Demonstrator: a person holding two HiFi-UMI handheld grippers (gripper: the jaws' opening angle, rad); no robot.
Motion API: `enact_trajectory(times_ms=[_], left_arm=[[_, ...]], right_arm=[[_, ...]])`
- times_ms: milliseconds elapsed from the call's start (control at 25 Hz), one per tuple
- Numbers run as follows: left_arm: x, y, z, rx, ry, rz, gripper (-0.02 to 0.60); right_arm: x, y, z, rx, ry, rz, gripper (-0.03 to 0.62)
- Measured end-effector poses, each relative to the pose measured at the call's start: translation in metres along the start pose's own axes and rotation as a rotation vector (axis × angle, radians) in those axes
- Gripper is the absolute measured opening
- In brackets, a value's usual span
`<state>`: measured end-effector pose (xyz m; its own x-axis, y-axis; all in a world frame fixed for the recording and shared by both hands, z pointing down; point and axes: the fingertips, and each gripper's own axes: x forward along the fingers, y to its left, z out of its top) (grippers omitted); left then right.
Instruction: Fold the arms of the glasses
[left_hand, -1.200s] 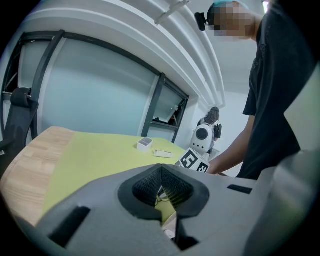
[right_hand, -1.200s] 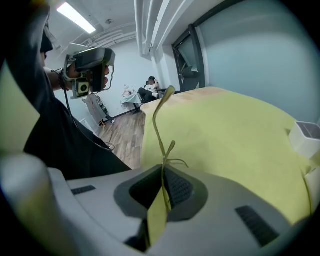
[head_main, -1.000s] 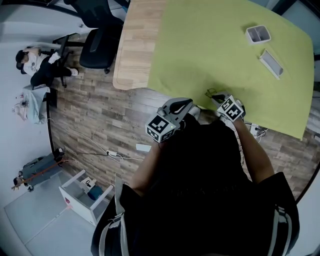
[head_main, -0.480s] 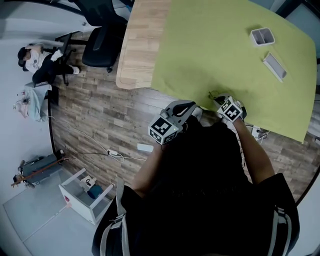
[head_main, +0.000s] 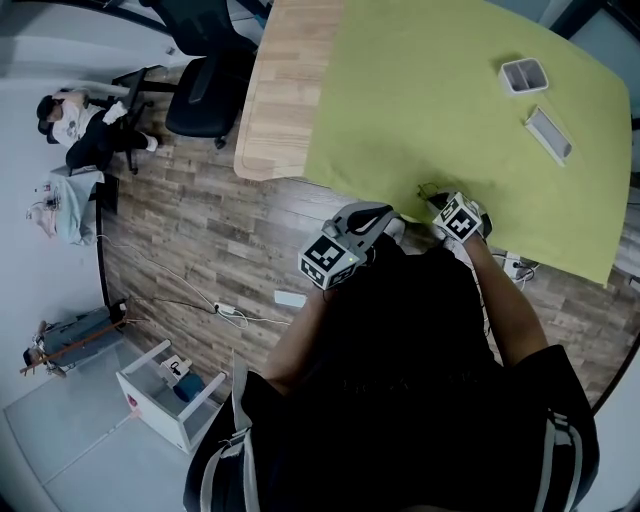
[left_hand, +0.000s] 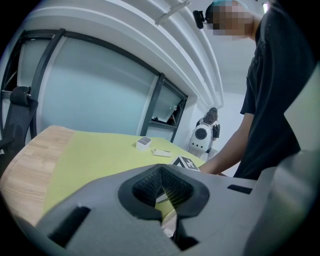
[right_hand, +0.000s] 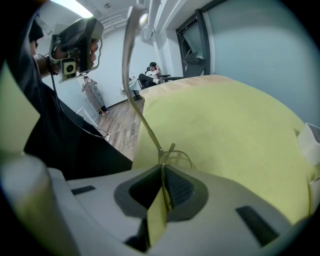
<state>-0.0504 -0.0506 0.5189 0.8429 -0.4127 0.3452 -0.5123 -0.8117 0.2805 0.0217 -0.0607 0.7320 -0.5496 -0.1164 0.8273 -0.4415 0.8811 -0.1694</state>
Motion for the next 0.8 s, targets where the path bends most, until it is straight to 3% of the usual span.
enact_trajectory(times_ms=[320, 800], left_arm=[[-0.003, -0.001, -0.001, -0.015, -0.007, -0.002, 0.018], [-0.004, 0.004, 0.0, -0.027, -0.031, -0.003, 0.018]], right_arm=[[0.0, -0.004, 0.001, 0.014, -0.001, -0.025, 0.037], [-0.026, -0.008, 0.015, 0.08, -0.114, -0.068, 0.037]])
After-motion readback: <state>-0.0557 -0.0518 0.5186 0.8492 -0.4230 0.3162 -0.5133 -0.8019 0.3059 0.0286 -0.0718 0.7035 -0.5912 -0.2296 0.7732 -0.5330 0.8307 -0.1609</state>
